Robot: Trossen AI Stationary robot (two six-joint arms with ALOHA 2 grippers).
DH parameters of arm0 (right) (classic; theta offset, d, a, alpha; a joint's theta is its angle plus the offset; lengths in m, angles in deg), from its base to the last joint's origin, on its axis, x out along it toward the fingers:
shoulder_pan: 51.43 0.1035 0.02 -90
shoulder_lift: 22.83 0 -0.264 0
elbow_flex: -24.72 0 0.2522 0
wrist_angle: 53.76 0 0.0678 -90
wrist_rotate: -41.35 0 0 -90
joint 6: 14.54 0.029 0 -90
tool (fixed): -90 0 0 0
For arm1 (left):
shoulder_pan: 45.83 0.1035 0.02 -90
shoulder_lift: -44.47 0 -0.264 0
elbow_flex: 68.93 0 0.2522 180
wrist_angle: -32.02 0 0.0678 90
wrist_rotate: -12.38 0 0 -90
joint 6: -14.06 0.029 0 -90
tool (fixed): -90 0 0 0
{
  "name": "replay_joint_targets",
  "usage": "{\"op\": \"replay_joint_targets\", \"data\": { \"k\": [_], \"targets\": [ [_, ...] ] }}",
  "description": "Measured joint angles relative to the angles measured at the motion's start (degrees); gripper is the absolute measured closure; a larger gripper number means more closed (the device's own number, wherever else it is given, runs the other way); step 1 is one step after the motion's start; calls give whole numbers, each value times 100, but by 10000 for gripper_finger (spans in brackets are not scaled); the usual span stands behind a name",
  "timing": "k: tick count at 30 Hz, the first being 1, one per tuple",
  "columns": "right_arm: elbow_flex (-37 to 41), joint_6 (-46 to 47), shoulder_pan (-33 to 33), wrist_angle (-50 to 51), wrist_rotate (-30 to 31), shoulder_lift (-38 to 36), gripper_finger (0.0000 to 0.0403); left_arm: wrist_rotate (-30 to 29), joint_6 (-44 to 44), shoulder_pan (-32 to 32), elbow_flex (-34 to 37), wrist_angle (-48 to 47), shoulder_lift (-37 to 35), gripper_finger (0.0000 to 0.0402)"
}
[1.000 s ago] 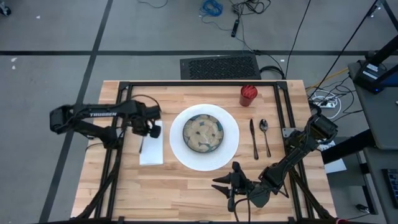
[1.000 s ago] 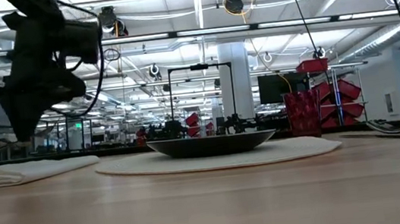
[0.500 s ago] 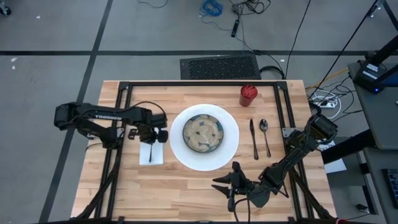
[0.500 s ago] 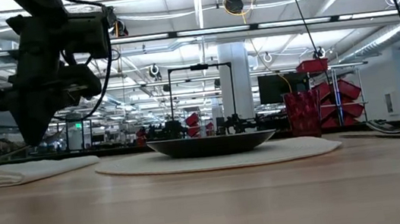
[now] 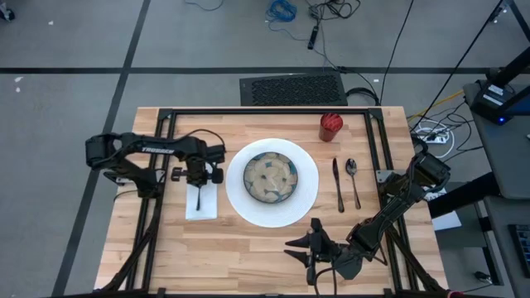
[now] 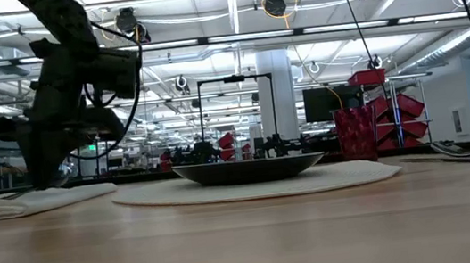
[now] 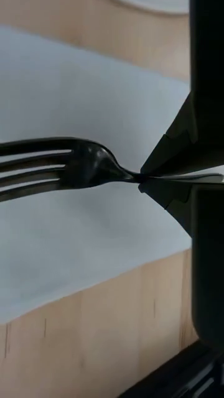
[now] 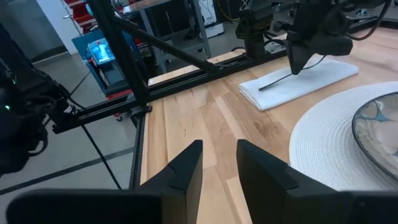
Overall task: Set table place
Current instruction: Put the black fork on the white table napkin
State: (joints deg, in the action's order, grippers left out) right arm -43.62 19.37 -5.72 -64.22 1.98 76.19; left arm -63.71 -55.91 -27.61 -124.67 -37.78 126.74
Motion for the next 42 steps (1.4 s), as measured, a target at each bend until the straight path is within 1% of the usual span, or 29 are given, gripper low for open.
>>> {"op": "replay_joint_targets", "data": {
  "k": [4, 8, 16, 34, 38, 42],
  "targets": [
    [-2, 97, 29, 30, 2, 14, 316, -50, 24, 44, 0, 14, 162, 401],
    [-2, 164, 60, 45, 2, 78, 316, -96, 41, 107, 0, 25, 165, 401],
    [-2, 344, 70, 26, 4, 197, 316, -367, 141, 162, 0, 57, 167, 401],
    [-2, 400, 94, -12, 2, 197, 316, -376, 130, 116, 0, 163, 167, 401],
    [-2, 400, 94, -5, 2, 197, 316, -376, 128, 111, 0, 162, 166, 387],
    [-2, 401, 94, -3, 2, 197, 316, -378, 130, 72, -2, 160, 166, 360]
  ]
}}
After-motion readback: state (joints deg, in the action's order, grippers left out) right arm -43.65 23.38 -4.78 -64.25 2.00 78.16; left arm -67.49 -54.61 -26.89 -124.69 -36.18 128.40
